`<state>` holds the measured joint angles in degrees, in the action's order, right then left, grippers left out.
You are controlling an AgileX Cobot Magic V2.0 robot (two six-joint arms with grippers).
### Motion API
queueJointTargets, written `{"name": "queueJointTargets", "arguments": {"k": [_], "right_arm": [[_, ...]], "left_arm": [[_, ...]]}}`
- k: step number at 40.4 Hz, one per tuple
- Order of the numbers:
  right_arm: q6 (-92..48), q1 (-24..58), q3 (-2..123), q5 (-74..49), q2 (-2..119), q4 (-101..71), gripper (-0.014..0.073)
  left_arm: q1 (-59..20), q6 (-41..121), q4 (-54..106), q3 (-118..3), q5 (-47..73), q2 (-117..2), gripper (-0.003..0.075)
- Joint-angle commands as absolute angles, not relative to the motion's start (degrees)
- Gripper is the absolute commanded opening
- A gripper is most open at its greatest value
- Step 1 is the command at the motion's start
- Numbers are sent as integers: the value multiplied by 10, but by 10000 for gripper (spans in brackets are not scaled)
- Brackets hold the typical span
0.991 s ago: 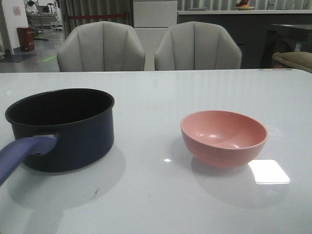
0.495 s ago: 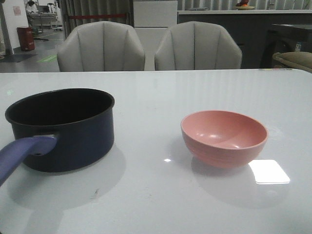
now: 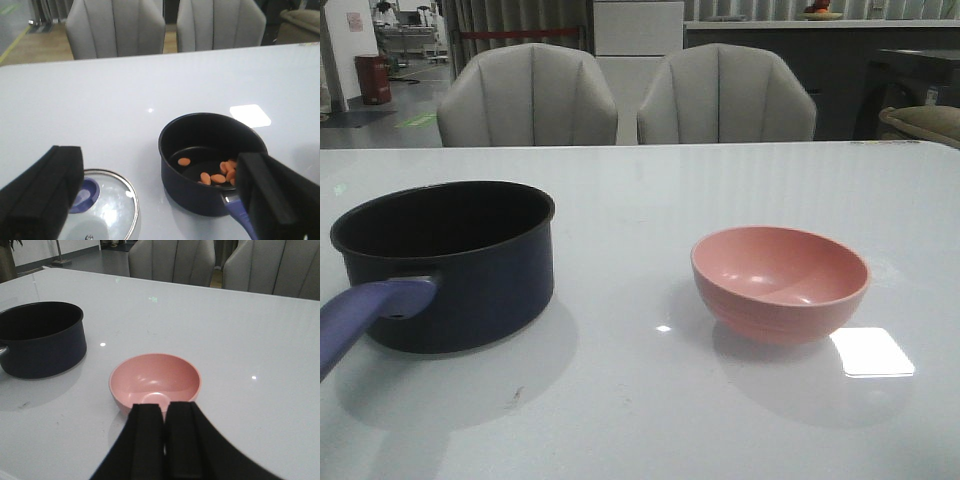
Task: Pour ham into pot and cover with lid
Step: 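Grasp the purple knob of the glass lid with the left gripper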
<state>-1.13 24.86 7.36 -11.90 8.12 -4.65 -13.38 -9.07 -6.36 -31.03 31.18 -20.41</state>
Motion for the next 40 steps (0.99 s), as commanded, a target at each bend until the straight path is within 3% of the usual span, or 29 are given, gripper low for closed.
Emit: {"name": "queueJointTargets", "arguments": {"k": [1,16,30,40], "right_arm": [[-15,249,90,-71,86,-44,147],[-15,249,90,-71,86,-44,147],[-15,249,90,-71,86,-44,147],[-15,249,90,-71,86,-44,147]], "left_arm": [[-134,-164,-106,-354,303,-266,659],[-134,-312,-172,-384,326,-461,659],[-14,-284,-154,-459,373,-607,659],[27,-186,-65,-554,452,-736,659]]}}
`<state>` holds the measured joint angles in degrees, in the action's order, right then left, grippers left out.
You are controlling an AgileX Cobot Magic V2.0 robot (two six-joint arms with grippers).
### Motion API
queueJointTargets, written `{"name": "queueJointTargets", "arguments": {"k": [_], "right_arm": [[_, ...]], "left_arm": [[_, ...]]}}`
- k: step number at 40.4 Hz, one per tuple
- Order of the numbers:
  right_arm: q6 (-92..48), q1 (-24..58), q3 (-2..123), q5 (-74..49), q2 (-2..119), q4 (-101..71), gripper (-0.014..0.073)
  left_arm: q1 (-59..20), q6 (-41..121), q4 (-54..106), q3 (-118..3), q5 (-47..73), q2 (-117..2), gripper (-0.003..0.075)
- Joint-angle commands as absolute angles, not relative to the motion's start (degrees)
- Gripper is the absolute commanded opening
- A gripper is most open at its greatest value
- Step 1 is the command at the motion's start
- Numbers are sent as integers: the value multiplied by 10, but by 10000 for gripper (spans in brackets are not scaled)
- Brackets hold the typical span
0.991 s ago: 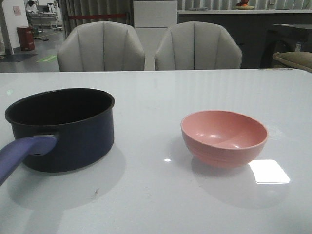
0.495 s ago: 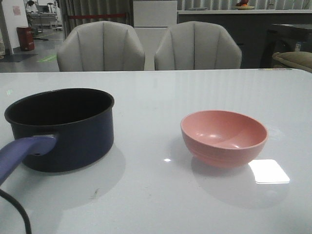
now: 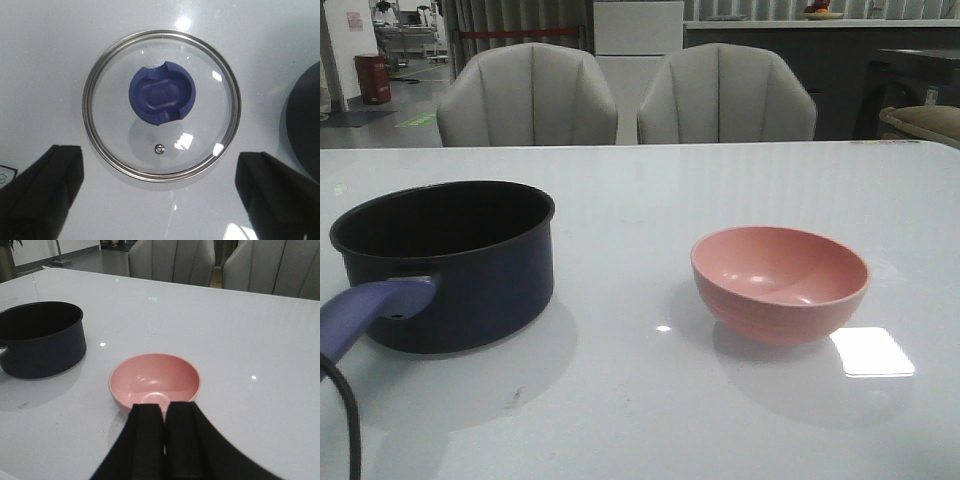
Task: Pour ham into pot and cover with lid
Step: 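Grasp the purple knob of the glass lid with the left gripper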
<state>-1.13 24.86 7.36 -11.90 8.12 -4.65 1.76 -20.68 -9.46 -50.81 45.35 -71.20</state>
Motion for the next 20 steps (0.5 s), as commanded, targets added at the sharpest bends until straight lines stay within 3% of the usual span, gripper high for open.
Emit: {"name": "queueJointTargets", "arguments": {"k": [1,20], "right_arm": [[-15,249,90,-71,86,-44,147],[-15,249,90,-71,86,-44,147]], "left_arm": [[30,-180,-50,-564,455,-749,659],[82,-125,10,-686,537,-907,659]]}}
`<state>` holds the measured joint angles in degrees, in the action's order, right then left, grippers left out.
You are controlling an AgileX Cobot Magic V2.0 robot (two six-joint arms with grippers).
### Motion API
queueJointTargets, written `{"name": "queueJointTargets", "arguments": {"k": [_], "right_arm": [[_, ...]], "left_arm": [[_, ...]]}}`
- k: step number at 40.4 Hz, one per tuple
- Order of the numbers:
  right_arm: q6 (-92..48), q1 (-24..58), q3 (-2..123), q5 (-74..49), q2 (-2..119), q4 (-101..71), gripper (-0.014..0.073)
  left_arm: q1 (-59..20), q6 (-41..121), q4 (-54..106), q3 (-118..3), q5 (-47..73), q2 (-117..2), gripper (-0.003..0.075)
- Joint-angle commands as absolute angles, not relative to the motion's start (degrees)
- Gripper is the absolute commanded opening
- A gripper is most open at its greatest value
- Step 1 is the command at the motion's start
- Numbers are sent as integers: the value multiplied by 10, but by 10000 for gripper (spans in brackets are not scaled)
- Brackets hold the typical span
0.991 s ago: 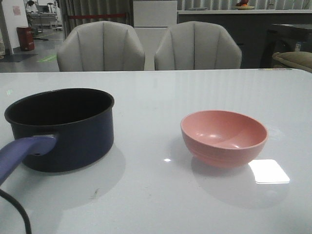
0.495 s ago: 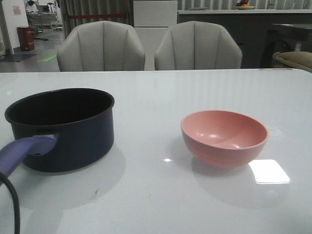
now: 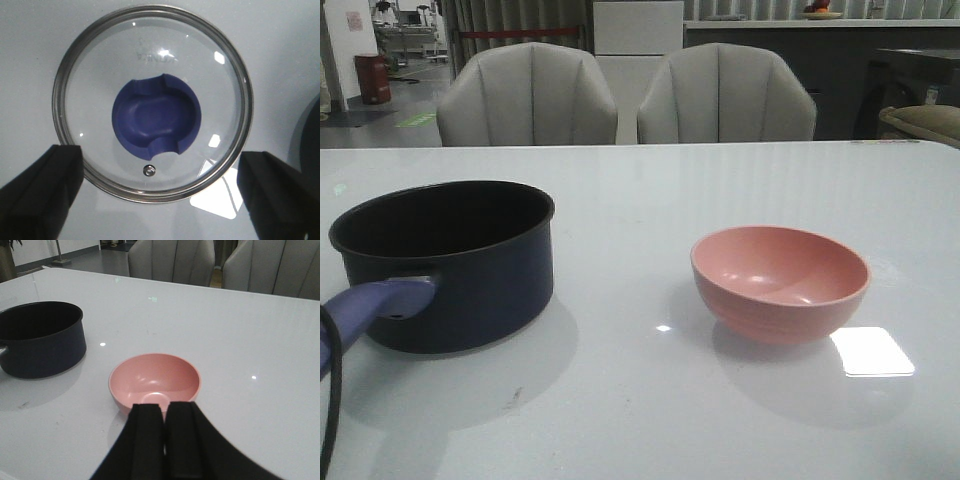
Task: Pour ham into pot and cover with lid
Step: 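Grasp the purple knob of the glass lid with the left gripper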
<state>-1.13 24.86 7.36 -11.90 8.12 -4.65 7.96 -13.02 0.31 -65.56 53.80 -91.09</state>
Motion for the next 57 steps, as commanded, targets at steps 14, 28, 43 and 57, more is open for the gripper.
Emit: {"name": "queueJointTargets", "arguments": {"k": [14,28,43,57], "right_arm": [[-15,249,90,-71,86,-44,147],[-15,249,90,-71,86,-44,147],[-15,249,90,-71,86,-44,147],[-15,249,90,-71,86,-44,147]], "left_arm": [[82,-112,14,-739,576,-994,659],[99,-110,32,-752,572,-1045,658],[99,-99,33,-752,577,-1070,417],[99,-97,33,-752,567,-1065,246]]}}
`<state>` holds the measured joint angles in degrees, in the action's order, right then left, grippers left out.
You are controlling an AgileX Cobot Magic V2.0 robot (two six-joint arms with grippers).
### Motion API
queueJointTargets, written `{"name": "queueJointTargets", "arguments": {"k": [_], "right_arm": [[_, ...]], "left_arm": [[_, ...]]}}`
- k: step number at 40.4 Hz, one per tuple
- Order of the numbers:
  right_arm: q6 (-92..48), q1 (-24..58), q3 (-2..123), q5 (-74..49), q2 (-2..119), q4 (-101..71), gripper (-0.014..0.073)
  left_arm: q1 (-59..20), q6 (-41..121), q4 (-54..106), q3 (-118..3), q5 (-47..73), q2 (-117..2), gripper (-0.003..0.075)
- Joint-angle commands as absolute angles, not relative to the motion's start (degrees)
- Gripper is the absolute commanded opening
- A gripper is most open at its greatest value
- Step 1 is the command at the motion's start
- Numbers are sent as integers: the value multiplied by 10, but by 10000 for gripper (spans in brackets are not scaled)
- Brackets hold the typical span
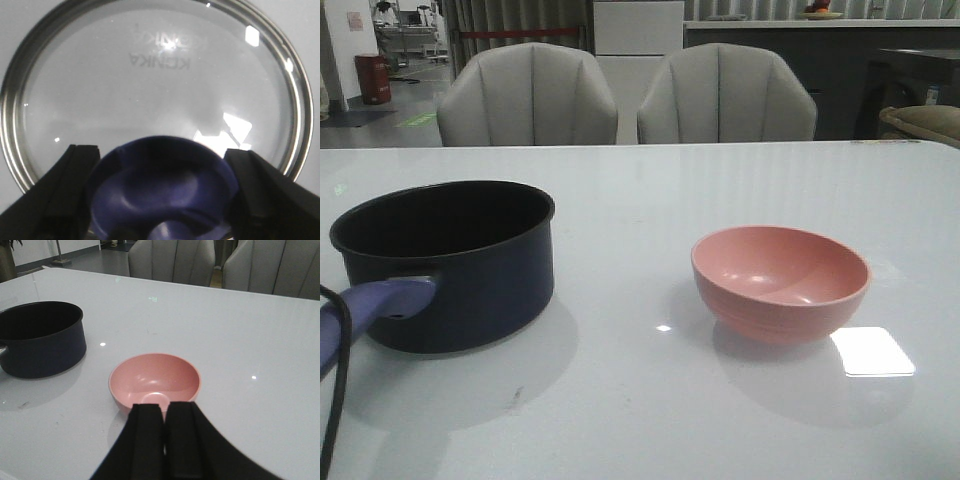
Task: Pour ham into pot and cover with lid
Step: 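Grasp the purple knob of the glass lid with the left gripper, then lift the glass lid and lower it onto the saucepan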
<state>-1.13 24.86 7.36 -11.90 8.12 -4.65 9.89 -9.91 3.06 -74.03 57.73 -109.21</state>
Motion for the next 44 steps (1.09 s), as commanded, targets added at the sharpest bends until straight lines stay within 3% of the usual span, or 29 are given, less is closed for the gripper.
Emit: {"name": "queueJointTargets", "arguments": {"k": [1,14,25,34,44], "right_arm": [[-15,249,90,-71,86,-44,147],[-15,249,90,-71,86,-44,147],[-15,249,90,-71,86,-44,147],[-15,249,90,-71,86,-44,147],[-15,249,90,-71,86,-44,147]], "left_arm": [[99,-97,33,-752,564,-1062,246],[98,-95,33,-763,559,-1008,246],[70,-51,85,-846,608,-950,246],[-12,-24,86,-937,661,-941,246],[-117,-6,77,-950,662,-951,246]]}}
